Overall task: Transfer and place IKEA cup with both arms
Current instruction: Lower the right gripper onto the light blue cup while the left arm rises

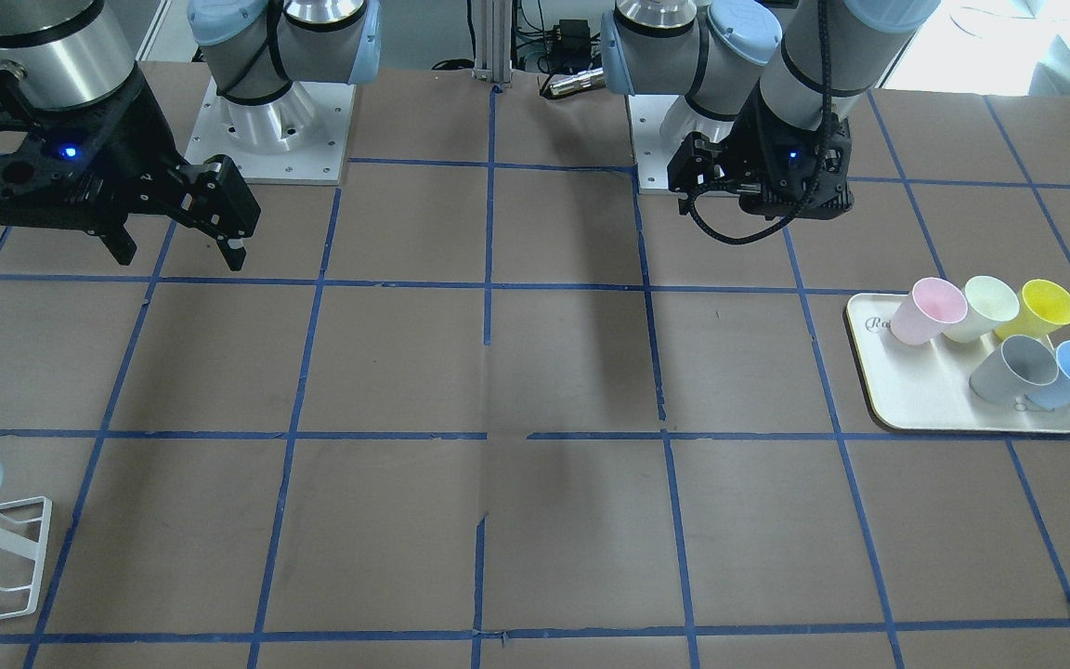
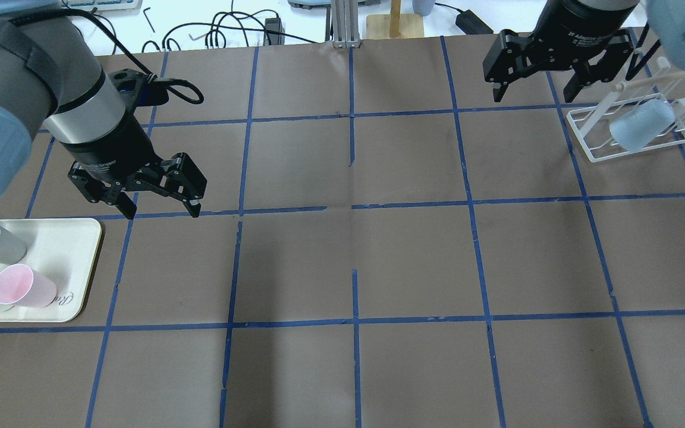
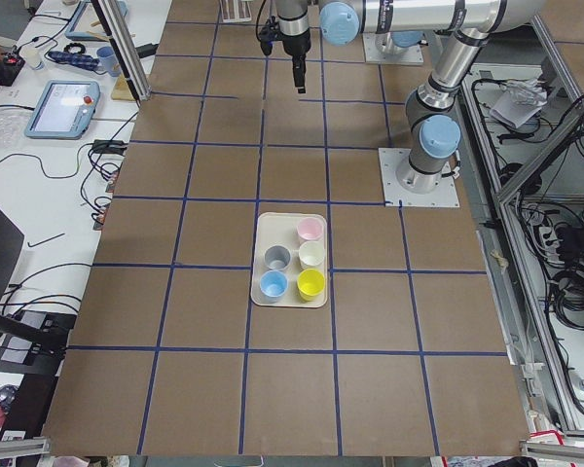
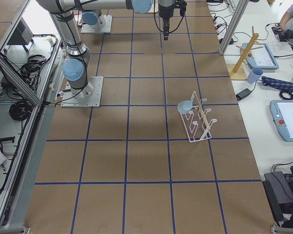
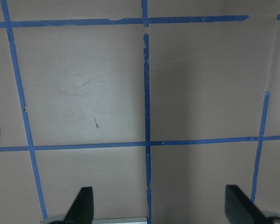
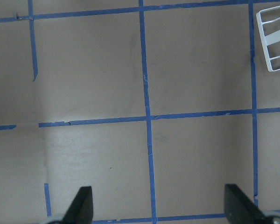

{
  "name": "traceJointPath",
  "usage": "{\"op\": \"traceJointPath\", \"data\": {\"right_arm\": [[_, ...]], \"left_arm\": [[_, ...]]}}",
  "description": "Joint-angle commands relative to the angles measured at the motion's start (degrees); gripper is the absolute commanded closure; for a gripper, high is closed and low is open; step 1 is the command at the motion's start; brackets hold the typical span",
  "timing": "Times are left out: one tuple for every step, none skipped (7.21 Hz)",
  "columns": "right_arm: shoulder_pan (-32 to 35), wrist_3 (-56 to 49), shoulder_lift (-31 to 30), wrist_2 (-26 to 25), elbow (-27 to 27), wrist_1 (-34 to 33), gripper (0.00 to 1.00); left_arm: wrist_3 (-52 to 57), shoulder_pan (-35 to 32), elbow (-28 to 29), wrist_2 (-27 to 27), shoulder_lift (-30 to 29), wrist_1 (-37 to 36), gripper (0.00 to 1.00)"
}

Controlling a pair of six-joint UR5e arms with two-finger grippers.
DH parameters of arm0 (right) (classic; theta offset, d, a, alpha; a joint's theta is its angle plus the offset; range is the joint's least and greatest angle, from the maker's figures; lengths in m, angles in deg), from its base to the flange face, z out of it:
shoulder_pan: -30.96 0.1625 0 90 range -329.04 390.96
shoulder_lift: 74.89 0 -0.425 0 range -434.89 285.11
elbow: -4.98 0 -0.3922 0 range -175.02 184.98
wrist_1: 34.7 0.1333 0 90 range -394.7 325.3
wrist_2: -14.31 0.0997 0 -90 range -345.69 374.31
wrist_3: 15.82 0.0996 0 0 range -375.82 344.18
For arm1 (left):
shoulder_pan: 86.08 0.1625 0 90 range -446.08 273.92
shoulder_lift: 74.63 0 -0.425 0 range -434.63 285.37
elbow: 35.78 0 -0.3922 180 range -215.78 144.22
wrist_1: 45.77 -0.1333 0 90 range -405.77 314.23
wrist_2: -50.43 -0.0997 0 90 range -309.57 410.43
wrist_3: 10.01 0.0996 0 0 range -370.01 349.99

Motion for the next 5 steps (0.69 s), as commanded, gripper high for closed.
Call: {"op": "traceJointPath", "data": {"right_arm": [[0.0, -0.1, 0.0, -0.1, 0.0, -0.3, 0.00], [0.0, -0.1, 0.1, 0.0, 0.1, -0.3, 0.00], [-0.4, -0.1, 0.3, 0.0, 0.2, -0.5, 0.00], [-1.8, -4.7, 0.6, -0.1, 0.3, -0.9, 0.00], [-5.4, -8.1, 0.6, 0.0, 0.5, -0.7, 0.00]], "left_arm": [[0.2, 0.1, 0.0, -0.1, 0.5, 0.0, 0.00], [0.2, 0.2, 0.0, -0.1, 0.2, 0.0, 0.00], [0.2, 0.6, 0.1, -0.1, -0.5, 0.0, 0.00], [0.1, 0.6, 0.0, 0.5, 0.1, 0.6, 0.00], [-0.4, 0.6, 0.6, 2.6, -0.2, -0.1, 0.00]]}}
